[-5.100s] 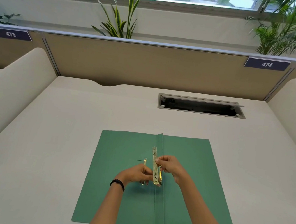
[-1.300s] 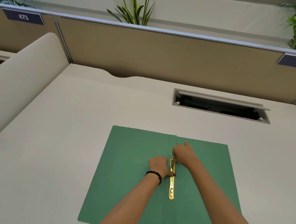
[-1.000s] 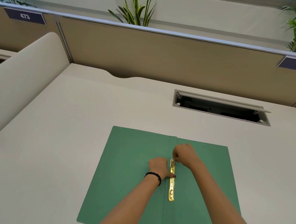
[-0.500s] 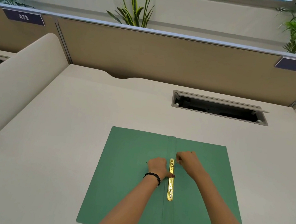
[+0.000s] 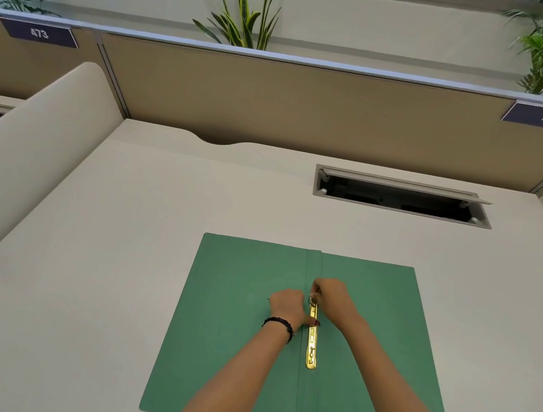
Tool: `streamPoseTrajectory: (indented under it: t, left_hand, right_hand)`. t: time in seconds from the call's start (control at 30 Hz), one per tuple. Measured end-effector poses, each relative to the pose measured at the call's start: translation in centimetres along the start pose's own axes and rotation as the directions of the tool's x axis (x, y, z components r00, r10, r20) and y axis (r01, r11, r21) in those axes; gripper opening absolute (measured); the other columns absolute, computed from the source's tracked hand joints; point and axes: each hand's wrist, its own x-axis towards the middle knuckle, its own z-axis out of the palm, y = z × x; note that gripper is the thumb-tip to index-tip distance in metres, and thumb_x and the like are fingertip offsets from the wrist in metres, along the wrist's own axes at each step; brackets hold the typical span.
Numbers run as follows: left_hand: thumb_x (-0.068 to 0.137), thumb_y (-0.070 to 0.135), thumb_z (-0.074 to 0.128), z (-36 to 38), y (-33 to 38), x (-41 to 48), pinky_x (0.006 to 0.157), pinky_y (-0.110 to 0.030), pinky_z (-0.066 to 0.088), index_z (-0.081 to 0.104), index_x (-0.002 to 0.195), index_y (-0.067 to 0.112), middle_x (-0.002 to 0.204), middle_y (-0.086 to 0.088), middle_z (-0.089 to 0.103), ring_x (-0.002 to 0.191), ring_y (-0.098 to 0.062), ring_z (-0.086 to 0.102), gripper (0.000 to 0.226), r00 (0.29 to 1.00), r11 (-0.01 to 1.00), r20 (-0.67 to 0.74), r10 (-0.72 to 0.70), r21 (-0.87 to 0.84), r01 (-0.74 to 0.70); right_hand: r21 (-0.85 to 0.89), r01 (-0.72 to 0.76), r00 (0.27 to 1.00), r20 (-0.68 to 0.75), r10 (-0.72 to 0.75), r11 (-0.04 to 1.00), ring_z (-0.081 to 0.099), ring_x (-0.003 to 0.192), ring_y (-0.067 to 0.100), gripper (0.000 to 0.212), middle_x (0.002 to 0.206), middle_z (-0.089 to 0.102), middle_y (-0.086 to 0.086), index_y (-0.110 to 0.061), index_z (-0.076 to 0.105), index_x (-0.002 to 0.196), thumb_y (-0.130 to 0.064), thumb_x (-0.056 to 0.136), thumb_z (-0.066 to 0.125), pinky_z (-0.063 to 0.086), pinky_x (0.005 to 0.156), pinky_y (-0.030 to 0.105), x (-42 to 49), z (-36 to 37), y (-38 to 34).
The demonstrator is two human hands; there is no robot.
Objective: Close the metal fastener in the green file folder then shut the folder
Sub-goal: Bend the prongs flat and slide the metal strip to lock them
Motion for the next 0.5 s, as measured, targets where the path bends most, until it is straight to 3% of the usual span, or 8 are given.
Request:
streamPoseTrajectory:
  t: [0.5]
  left_hand:
    - [0.08,0.057,0.063,0.11,-0.03,0.08,0.051,-0.02,0.026,0.036,0.055,0.017,0.056,0.004,0.04,0.077,-0.014,0.053,0.056,1.0,1.0,-0.004,-0.004,0.005,0.004]
  right_hand:
    - [-0.14,-0.035,0.999,-0.021,0.032,0.989,0.063,0.091,0.031,0.019,0.094,0.071,0.015,-0.001,0.066,0.09,-0.001,0.089,0.047,0.045,0.085,0.036,-0.04,-0.41,0.48]
